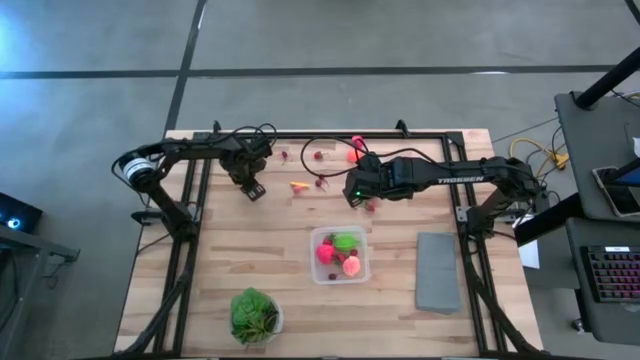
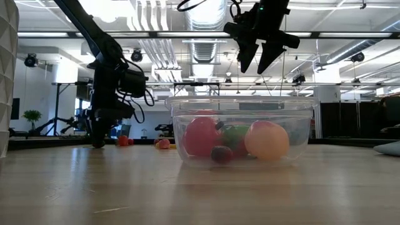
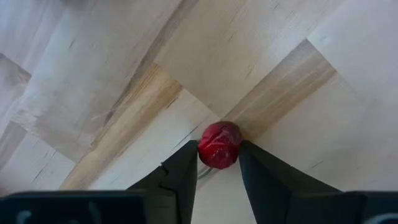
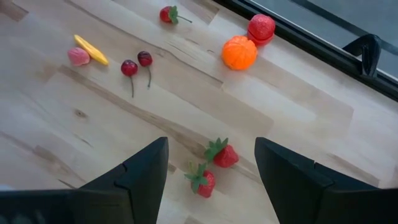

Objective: Pick and placing Produce into tupperware
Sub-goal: Put the red cherry into the transparent bin

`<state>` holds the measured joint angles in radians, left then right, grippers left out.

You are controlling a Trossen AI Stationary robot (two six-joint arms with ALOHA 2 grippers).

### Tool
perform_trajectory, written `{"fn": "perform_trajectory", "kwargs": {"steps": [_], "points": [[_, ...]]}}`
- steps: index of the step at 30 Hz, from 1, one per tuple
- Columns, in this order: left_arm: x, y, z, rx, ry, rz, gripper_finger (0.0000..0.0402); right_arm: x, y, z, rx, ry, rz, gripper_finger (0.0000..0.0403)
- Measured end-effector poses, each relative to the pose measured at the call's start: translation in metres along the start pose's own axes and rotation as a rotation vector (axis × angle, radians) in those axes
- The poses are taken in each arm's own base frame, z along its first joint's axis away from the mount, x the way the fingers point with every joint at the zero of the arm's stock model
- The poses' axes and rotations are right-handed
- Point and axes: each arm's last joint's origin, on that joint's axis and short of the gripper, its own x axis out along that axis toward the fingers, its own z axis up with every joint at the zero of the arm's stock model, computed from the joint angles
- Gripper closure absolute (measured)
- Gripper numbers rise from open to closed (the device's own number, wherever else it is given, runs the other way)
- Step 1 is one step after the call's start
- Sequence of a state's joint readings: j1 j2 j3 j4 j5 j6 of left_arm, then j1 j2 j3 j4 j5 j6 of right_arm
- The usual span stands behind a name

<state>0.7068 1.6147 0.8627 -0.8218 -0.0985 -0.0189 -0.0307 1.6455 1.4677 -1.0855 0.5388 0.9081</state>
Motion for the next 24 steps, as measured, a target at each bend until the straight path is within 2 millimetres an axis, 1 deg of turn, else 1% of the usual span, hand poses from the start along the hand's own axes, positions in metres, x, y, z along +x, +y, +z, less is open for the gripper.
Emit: {"fn": "perform_trajectory", "kwargs": {"steps": [8, 17, 22, 24], "points": [[-0.0039, 0.0005, 0.0028, -0.002, -0.032, 0.004, 0.0297, 0.0000, 0.0003, 0.0002, 0.002, -0.002, 0.002, 0.0170], [-0.0040, 0.0001, 0.0029, -0.002, -0.037, -0.001, 0.0351, 0.0000, 0.0006, 0.0000, 0.002, 0.008, 0.012, 0.0170], [-0.0049, -0.0003, 0.0027, -0.002, -0.040, -0.022, 0.0360, 0.0000, 0.0007, -0.0002, 0.001, 0.013, 0.016, 0.0170], [-0.0101, -0.0024, 0.0023, 0.002, -0.061, -0.061, 0.0360, 0.0000, 0.0008, -0.0002, 0.000, 0.015, 0.017, 0.0170]]}}
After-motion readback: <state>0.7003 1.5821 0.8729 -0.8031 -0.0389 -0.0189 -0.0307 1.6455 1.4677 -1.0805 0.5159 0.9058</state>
